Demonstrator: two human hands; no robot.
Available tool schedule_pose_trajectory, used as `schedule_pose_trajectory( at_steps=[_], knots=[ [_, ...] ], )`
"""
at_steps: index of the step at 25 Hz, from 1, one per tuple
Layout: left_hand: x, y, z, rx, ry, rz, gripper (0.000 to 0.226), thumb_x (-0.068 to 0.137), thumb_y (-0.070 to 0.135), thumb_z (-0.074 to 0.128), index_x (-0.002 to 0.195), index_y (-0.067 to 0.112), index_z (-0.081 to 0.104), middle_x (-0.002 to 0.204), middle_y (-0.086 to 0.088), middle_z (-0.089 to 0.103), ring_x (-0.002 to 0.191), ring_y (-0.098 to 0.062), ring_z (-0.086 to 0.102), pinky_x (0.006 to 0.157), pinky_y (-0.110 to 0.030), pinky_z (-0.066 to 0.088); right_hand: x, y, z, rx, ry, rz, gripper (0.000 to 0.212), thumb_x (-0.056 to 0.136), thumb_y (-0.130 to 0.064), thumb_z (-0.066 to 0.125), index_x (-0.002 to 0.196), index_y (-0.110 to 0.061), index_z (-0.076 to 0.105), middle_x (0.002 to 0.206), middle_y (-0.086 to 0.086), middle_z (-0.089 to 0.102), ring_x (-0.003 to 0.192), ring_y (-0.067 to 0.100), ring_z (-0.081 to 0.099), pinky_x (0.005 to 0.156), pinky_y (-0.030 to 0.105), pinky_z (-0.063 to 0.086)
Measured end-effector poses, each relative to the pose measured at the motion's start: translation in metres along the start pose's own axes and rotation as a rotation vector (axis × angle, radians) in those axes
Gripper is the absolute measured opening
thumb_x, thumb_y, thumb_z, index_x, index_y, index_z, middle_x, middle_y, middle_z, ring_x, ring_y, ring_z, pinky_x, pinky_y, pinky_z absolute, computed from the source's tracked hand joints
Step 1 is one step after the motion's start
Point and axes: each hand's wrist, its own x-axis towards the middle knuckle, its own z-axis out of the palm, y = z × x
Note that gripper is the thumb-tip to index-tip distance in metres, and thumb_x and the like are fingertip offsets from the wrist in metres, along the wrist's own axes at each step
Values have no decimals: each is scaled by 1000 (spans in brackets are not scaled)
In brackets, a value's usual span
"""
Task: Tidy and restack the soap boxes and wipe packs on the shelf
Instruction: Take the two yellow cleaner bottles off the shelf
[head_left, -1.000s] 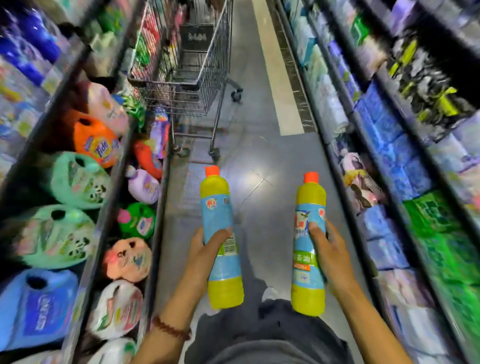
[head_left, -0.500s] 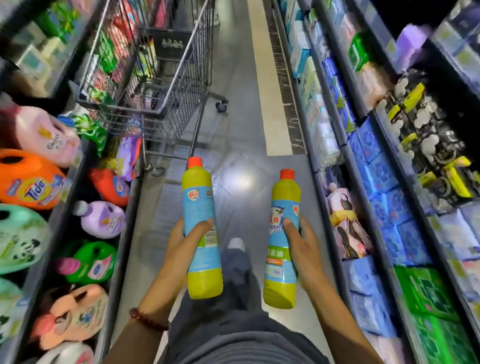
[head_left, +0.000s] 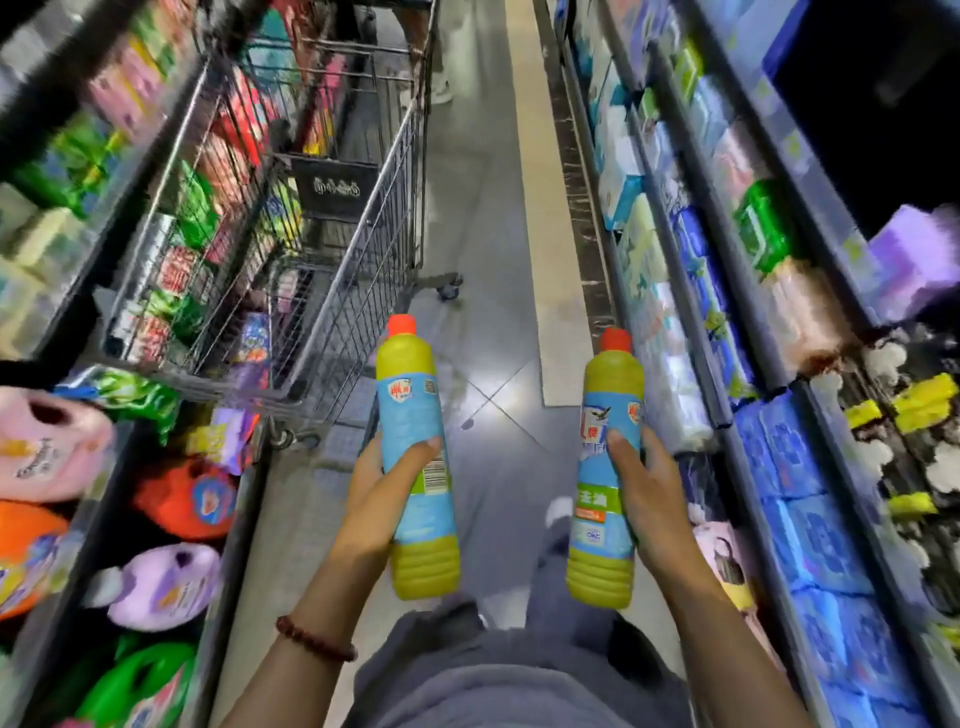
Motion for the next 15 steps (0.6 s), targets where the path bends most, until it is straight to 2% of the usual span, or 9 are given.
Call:
schedule_pose_trajectory(
  at_steps=[3, 5, 7, 10, 13, 15],
  knots=[
    [69, 22, 42, 0, 81, 17, 5, 88, 9, 61, 93, 7, 60, 78, -18, 59, 67, -28, 57, 65, -37, 47, 95, -20, 4, -45, -45, -19, 10, 92, -20, 53, 100, -18, 60, 82, -1, 69, 65, 8, 65, 55, 22, 51],
    [102, 32, 63, 2, 161, 37, 8, 88, 9, 61, 94, 4, 59, 79, -19, 59, 66, -27, 57, 60, -32, 48, 148, -35, 11, -95, -93, -11, 12, 92, -21, 53, 102, -18, 60, 89, 4, 68, 70, 12, 64, 62, 28, 51],
    [134, 45, 82, -55, 247, 49, 13, 87, 9, 63, 96, 1, 58, 79, -18, 59, 63, -25, 57, 54, -27, 49, 205, -56, 28, -127, -212, -25, 11, 93, -20, 52, 101, -19, 60, 90, 6, 68, 71, 16, 63, 64, 31, 52],
    [172, 69, 94, -151, 393, 2, 25, 81, 15, 71, 100, 3, 58, 80, -15, 61, 63, -24, 57, 57, -30, 48, 273, -89, 71, -208, -375, -22, 10, 93, -14, 52, 97, -19, 60, 87, 7, 67, 71, 21, 62, 67, 37, 53],
    [202, 86, 89, -231, 550, -4, 12, 87, 9, 63, 97, 7, 59, 80, -14, 63, 62, -24, 58, 52, -27, 50, 317, -111, 123, -235, -570, -35, 10, 94, -15, 52, 98, -17, 60, 86, 2, 67, 70, 12, 63, 61, 27, 53],
    [227, 97, 76, -292, 665, 1, 12, 87, 8, 62, 99, 6, 59, 81, -16, 63, 64, -27, 58, 53, -29, 51, 344, -120, 168, -275, -694, -30, 9, 94, -17, 52, 97, -18, 61, 82, 0, 68, 69, 13, 63, 60, 27, 52]
  ],
)
